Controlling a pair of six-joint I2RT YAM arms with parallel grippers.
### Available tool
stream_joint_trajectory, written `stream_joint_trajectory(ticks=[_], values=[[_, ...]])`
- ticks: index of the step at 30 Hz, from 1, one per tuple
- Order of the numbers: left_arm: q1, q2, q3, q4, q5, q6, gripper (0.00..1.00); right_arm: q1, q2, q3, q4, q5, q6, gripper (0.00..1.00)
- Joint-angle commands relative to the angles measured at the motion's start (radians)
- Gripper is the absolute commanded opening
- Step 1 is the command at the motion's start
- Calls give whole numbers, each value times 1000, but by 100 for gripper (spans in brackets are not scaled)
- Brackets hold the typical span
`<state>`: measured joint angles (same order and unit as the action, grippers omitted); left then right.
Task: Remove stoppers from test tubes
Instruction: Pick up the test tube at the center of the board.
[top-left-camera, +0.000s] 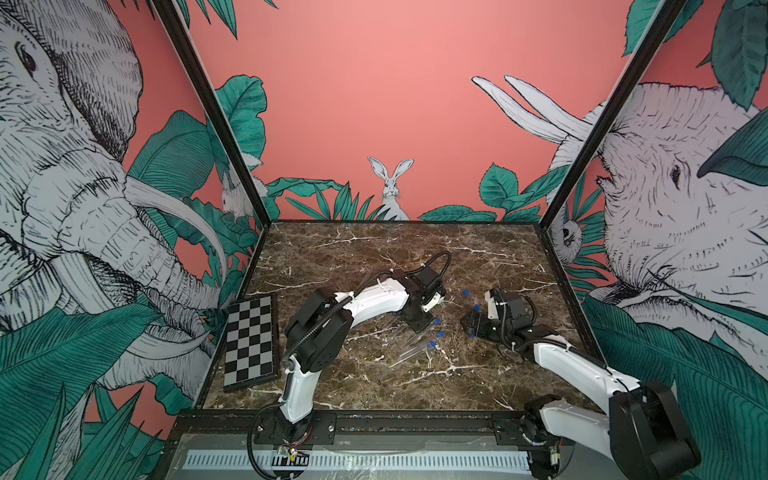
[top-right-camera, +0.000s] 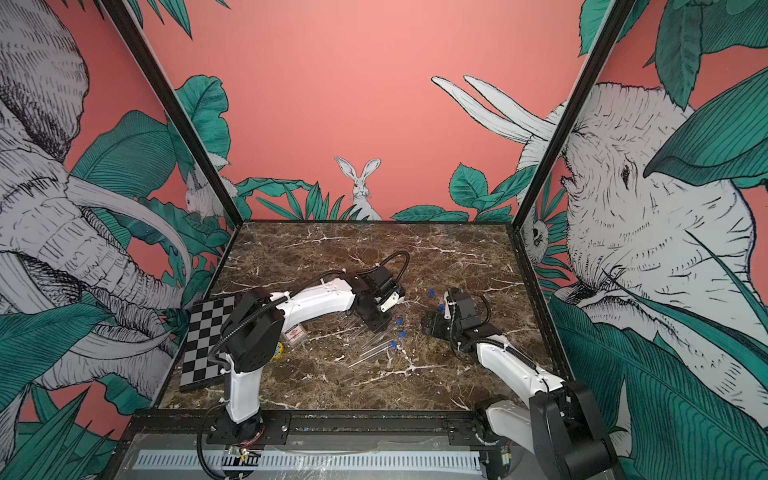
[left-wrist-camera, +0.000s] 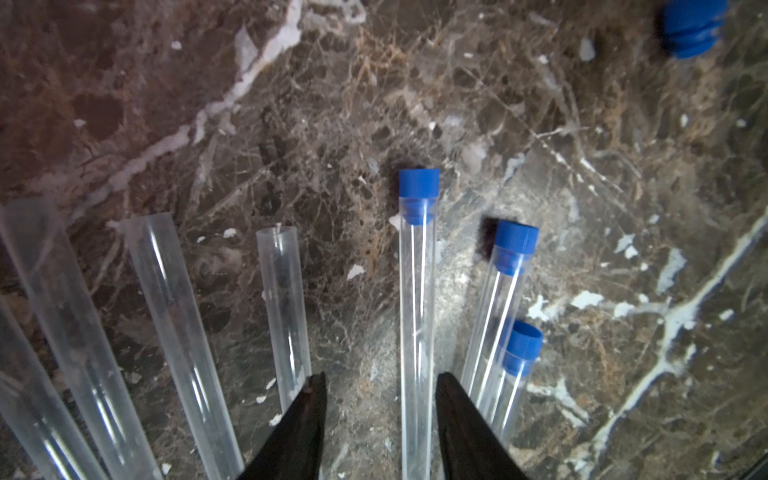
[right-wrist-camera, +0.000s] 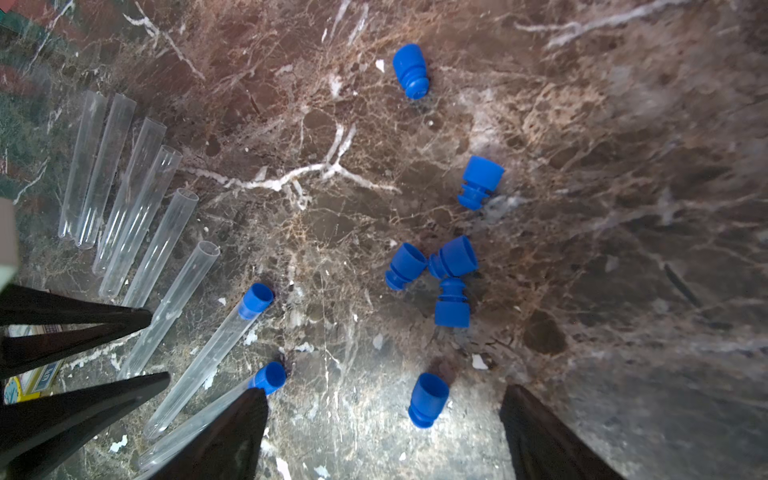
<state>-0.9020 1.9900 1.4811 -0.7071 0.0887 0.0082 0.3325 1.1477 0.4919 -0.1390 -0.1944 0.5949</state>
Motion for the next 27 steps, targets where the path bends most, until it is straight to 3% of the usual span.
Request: stream_joint_trajectory(ticks=[1,14,27], values=[[-12,5,34,-2,0,-25,45,3,-22,-9,19,16,2,89],[-32,50,41,-6,-27,-17,45,-1,-28,-3,8,35,0,90],[-45,77,35,-26,-87,-1,37,-14,-47,5,-22,50,-14,90]])
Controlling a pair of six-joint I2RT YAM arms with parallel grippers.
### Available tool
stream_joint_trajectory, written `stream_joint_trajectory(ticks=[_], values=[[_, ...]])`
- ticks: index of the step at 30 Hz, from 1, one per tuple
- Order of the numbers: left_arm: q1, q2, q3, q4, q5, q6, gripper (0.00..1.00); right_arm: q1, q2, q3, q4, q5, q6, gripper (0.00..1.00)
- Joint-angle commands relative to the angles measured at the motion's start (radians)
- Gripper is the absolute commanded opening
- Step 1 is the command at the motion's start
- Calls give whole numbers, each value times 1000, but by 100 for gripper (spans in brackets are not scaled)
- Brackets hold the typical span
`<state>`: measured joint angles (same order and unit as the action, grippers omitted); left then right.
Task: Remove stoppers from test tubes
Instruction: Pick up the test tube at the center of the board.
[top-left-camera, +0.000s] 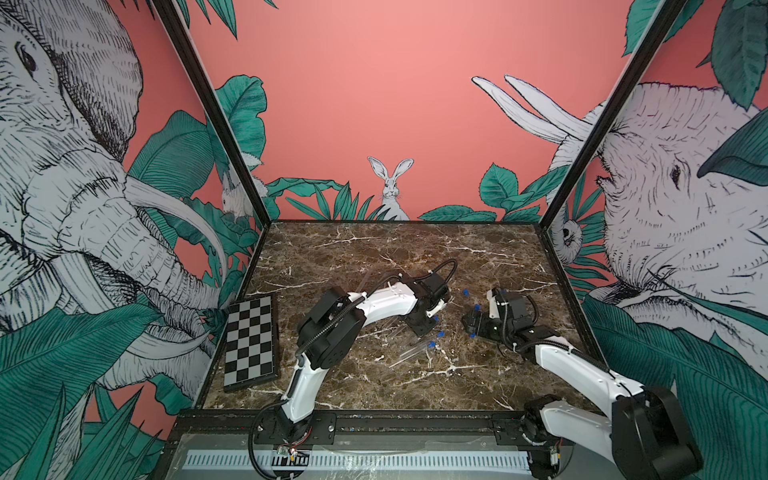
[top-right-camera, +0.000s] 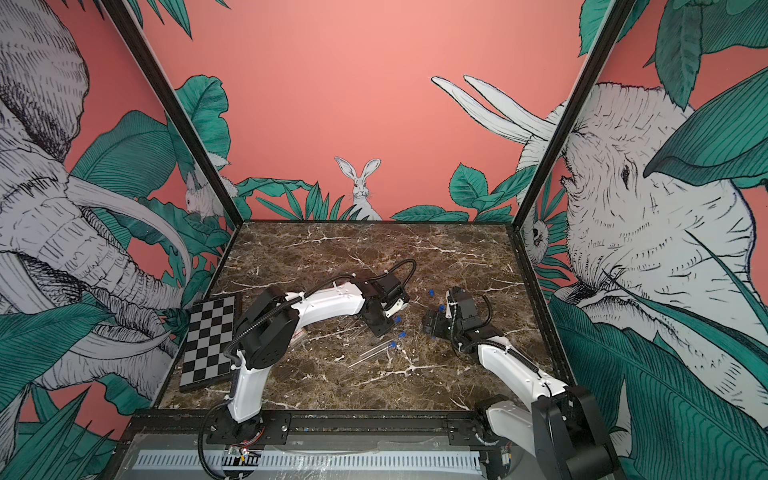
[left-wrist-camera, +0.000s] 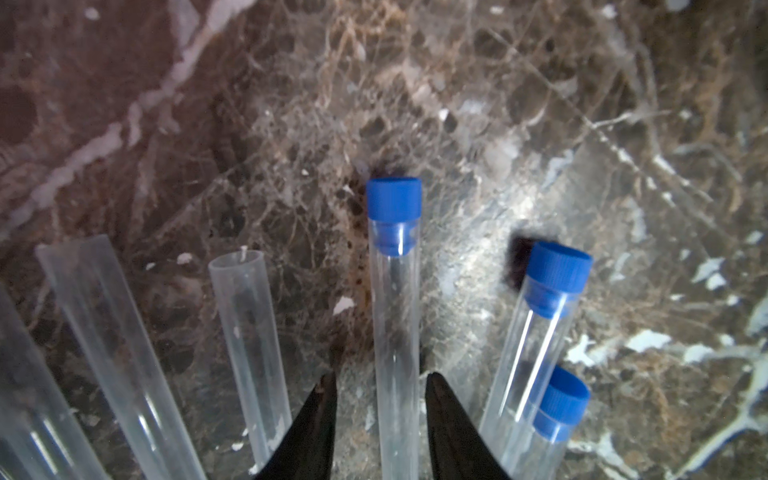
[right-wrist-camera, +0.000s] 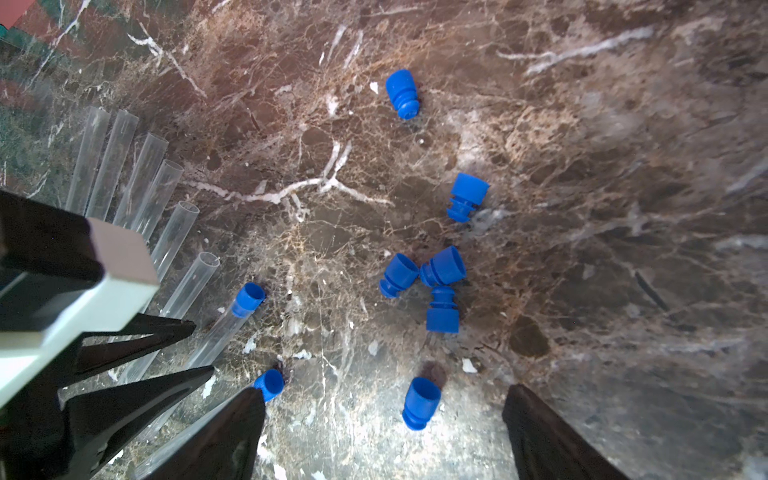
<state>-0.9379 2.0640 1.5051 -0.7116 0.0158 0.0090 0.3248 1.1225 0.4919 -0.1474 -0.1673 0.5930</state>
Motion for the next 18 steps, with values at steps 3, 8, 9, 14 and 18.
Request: stream_joint_trajectory(ticks=[3,8,9,14,18], values=[[-17,17,13,-22,-17,-5,35,-14,-31,4,-24,32,-17,90],[-22,28,14,-26,-26,-5,28,-21,-38,2,-26,29,-18,89],[-23,28,13,-26,-26,-6,26,-23,-36,-1,-27,31,-18,89],[-22,29,13,-29,-16,-7,16,-28,-37,-3,-26,23,-19,89],[-21,8,19,-24,9,-13,10,-31,-47,-13,-10,12,-22,89]])
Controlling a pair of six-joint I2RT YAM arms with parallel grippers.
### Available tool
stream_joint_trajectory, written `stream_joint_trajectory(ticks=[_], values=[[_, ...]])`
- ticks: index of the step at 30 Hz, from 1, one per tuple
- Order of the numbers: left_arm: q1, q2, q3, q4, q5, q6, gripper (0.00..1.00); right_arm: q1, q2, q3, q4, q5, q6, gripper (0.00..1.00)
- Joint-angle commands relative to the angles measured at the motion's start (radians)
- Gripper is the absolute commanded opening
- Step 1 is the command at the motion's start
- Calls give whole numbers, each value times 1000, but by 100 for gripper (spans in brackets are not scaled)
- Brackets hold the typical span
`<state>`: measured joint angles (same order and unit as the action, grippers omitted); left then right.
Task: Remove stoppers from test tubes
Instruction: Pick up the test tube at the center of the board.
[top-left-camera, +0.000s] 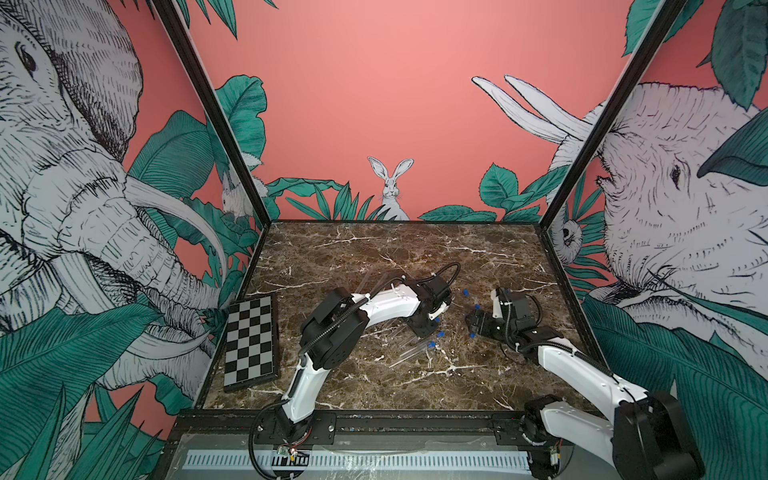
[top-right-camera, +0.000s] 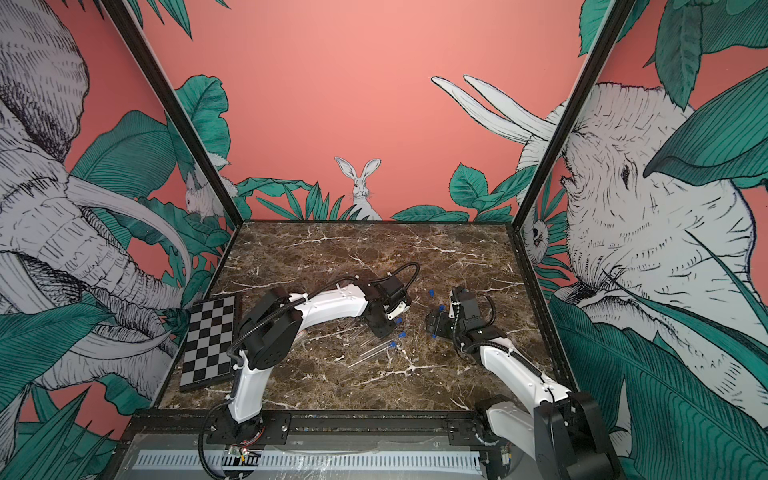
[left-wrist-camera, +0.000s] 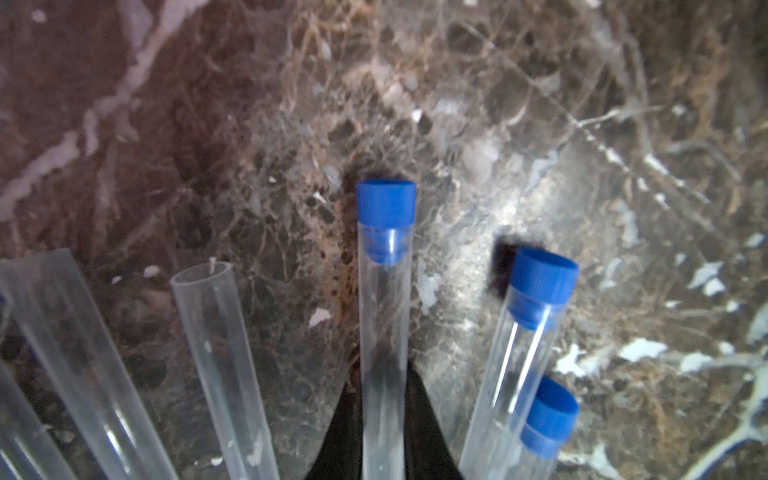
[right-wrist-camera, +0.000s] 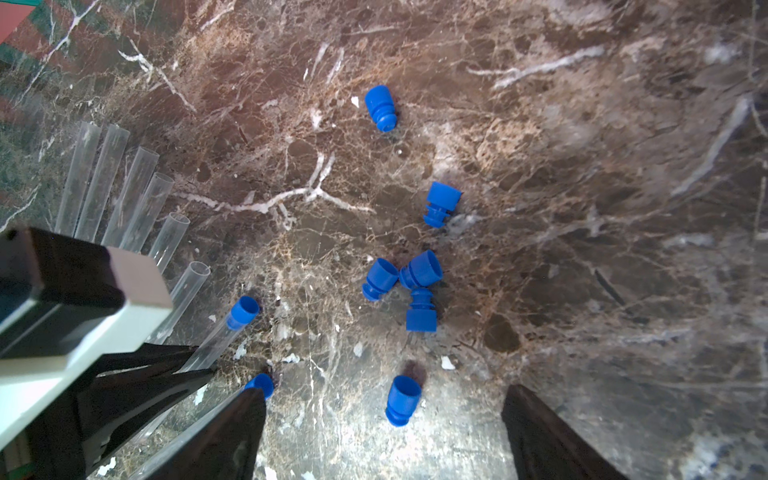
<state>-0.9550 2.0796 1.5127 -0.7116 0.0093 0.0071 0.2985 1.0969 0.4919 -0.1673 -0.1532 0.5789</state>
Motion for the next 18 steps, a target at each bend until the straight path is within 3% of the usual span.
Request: stream_joint_trajectory(ticks=[1,11,18], values=[[0,-18,16,-18,18,-13,10,-6,-25,-22,27,-10,-11,89],[74,-150,17,-1,98,-17,6,-9,-6,-52,258,-224,12,90],[79,-245,-49,94,130,-21,5,-9,103,-77,566,-378,159,86]])
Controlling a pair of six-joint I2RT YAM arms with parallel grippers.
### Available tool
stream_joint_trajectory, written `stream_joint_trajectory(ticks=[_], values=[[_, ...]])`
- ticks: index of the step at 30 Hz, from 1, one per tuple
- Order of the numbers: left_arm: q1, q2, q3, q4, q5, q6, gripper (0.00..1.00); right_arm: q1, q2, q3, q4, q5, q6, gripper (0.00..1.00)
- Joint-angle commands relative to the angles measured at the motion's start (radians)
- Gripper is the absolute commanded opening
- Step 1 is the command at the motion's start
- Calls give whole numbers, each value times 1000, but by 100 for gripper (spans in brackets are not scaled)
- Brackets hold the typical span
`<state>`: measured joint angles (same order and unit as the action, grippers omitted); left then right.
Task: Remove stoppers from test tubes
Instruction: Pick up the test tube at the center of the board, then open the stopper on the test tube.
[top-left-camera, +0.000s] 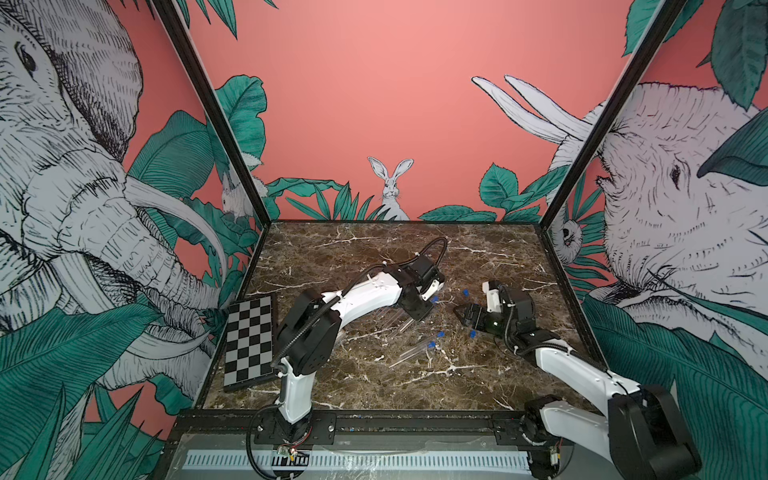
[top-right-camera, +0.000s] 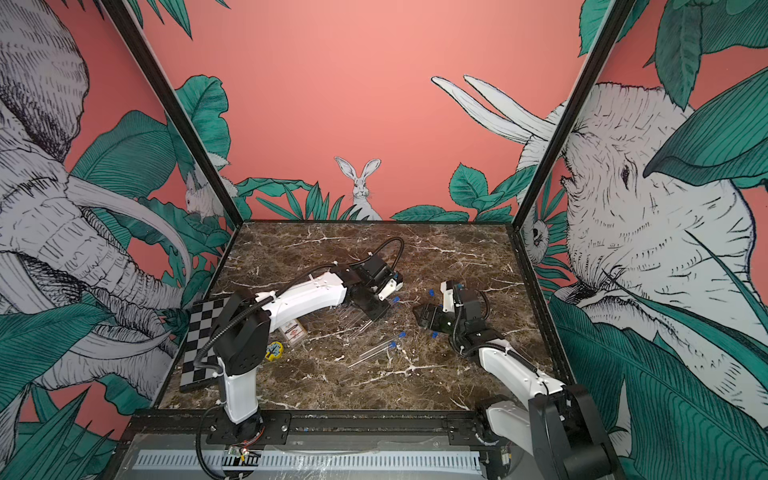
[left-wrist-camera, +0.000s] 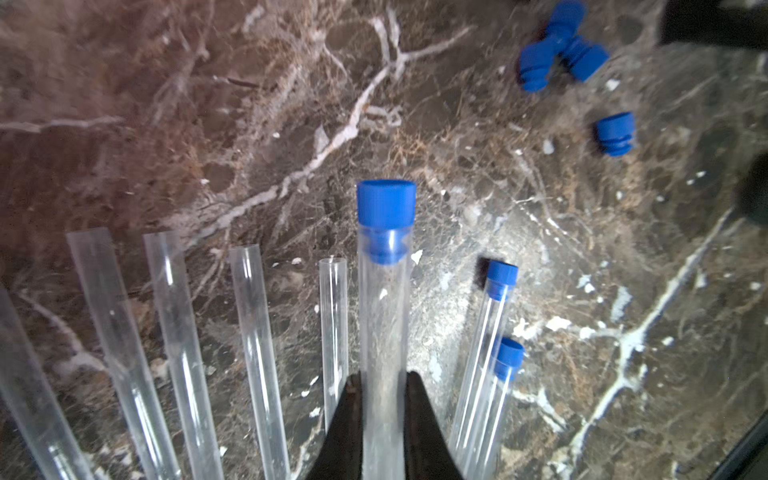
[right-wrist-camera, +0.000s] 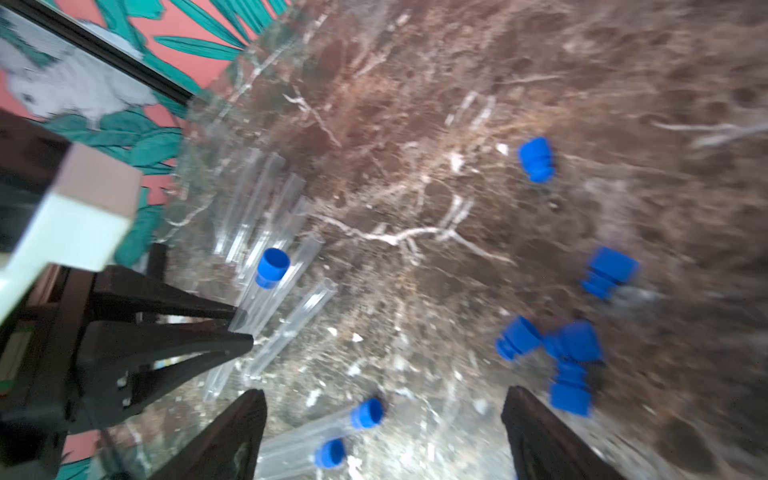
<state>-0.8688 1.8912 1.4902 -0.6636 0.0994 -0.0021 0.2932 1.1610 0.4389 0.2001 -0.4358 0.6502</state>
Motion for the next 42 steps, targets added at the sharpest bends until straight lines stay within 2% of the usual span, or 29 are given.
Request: stream_joint_trajectory(ticks=[1,6,10,16,23,32,36,42], values=[[-6,-63,-32,61,50,-21,5,-4,64,-31,257,-112,114,85],[-7,-65,-33,87,74,-33,4,2,153,-36,455,-163,216,78],[-7,-62,-32,81,68,-31,4,9,168,-42,561,-169,254,75],[-7,-63,-33,88,75,-33,4,40,166,-37,593,-156,249,74],[-6,-72,-45,120,104,-43,4,77,244,-9,667,-152,278,69],[-8,-79,-65,136,112,-51,3,95,293,22,704,-136,296,56],[-7,-80,-67,140,116,-56,3,94,298,39,697,-130,295,44],[-7,-84,-73,146,117,-56,2,94,322,51,718,-128,306,38]])
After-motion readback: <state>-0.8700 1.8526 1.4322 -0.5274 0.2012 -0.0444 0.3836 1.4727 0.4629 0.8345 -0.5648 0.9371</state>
